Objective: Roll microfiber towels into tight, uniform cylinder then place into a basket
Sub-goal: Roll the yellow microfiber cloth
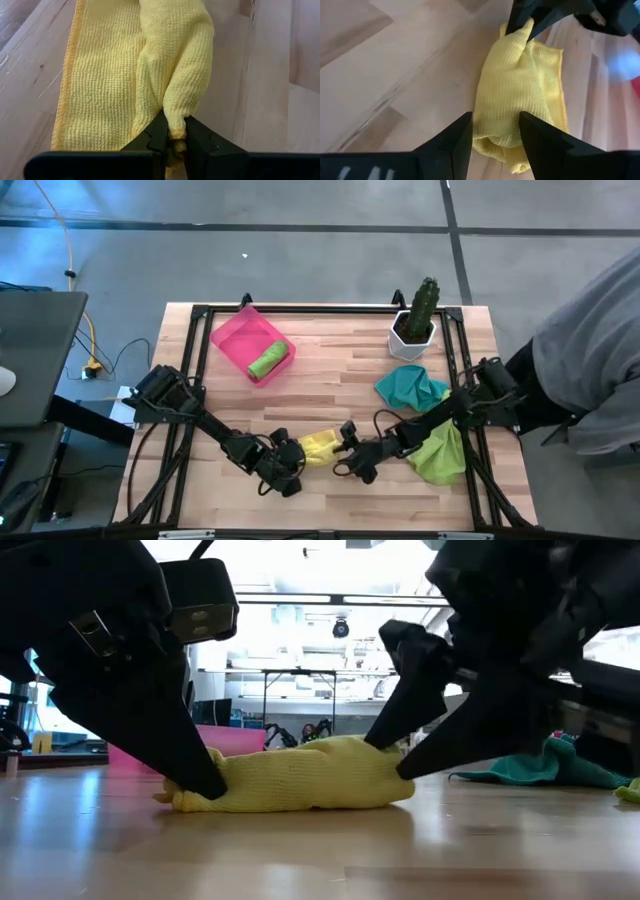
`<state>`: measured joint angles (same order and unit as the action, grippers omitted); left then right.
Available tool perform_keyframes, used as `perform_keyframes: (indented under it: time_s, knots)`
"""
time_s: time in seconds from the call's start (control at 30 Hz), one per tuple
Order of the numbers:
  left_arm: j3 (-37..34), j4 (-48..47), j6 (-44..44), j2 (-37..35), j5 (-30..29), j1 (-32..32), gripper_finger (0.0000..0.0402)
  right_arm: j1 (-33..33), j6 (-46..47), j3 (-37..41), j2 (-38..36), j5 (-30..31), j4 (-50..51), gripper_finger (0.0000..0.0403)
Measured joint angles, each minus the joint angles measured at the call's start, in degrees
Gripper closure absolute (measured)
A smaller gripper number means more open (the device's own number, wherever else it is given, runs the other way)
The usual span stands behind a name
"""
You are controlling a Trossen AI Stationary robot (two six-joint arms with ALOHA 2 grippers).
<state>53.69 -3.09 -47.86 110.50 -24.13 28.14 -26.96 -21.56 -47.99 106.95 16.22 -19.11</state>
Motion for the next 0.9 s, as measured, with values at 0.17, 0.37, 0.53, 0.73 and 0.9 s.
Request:
perform_keyframes:
  time_s: [0.17, 0.37, 0.53, 0.73, 0.9]
  knots:
    - [0.00, 0.00, 0.00, 0.00, 0.15, -0.02, 0.0372, 2.09, 2.55, 0.00, 0.51, -4.76, -0.06, 0.0229]
    - [0.00, -0.01, 0.00, 0.00, 0.16, -0.02, 0.0372, 4.61, 7.58, -0.02, 0.52, -10.31, -0.20, 0.0178]
    - [0.00, 0.00, 0.00, 0.00, 0.17, -0.02, 0.0371, 5.40, 7.61, -0.05, 0.68, -10.46, -0.24, 0.0150]
    - [-0.02, 0.71, 0.46, -0.09, 0.66, 0.04, 0.0371, 6.78, 11.24, -0.19, 2.91, -9.01, -0.80, 0.0155]
    - [-0.07, 1.05, 3.90, -0.09, 0.71, 0.06, 0.0371, 7.40, 16.60, -0.34, 3.75, -10.35, -0.33, 0.0194]
